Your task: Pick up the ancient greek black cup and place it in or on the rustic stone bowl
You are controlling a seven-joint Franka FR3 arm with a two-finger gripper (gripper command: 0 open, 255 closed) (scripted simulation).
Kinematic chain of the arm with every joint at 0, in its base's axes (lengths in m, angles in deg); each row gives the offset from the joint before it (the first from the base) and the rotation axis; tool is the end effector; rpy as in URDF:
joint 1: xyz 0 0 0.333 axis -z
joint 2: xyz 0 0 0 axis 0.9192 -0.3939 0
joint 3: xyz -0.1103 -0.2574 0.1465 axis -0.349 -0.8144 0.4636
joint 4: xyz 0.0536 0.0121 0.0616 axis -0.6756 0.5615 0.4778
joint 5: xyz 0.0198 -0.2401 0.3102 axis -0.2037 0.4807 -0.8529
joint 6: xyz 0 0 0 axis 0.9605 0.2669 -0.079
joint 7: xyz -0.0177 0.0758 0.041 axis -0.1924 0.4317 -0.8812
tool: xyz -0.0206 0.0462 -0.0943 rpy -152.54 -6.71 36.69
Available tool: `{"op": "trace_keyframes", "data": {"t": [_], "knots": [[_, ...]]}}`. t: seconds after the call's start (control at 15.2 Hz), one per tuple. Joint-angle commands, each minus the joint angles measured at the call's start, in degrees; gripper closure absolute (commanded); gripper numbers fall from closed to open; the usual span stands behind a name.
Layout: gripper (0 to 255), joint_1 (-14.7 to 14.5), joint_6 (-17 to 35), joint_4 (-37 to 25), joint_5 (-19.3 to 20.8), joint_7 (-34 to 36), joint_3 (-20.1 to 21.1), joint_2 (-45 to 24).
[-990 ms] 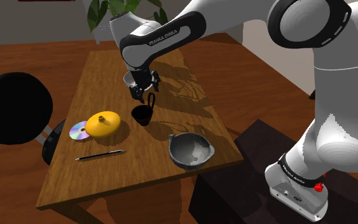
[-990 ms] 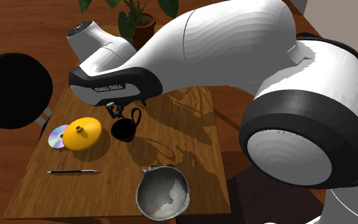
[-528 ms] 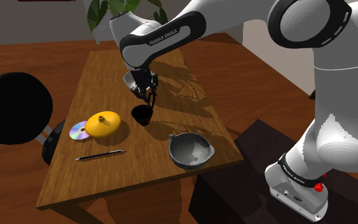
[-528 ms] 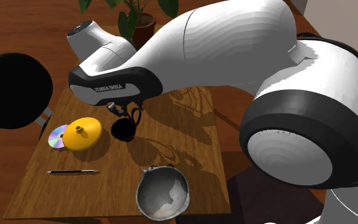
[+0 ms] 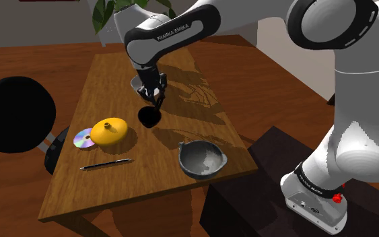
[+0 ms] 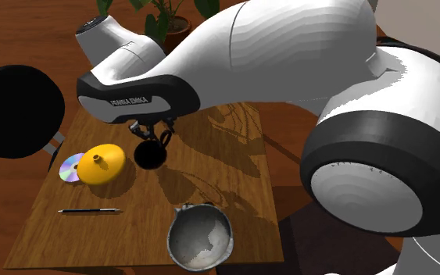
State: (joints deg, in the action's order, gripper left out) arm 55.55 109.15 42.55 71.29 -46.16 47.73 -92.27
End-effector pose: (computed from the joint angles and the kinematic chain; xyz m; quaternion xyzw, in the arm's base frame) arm 0.6245 0.2597 0.3546 0.9915 0.0872 -0.0597 0.0755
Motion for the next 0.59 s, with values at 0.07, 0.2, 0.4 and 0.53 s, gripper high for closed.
{"op": "trace_keyframes", "data": {"t": [0.07,0.2,0.4,0.53], "knots": [[255,0.1,-1.9,-1.3,-0.2,-0.5,0.1,0.6],[255,0.1,-3.2,-2.2,-0.4,-0.7,0.2,1.1],[255,0.0,-5.1,-3.6,-0.6,-1.0,0.3,1.7],[255,0.0,-6.5,-4.7,-0.8,-1.2,0.3,2.0]]}}
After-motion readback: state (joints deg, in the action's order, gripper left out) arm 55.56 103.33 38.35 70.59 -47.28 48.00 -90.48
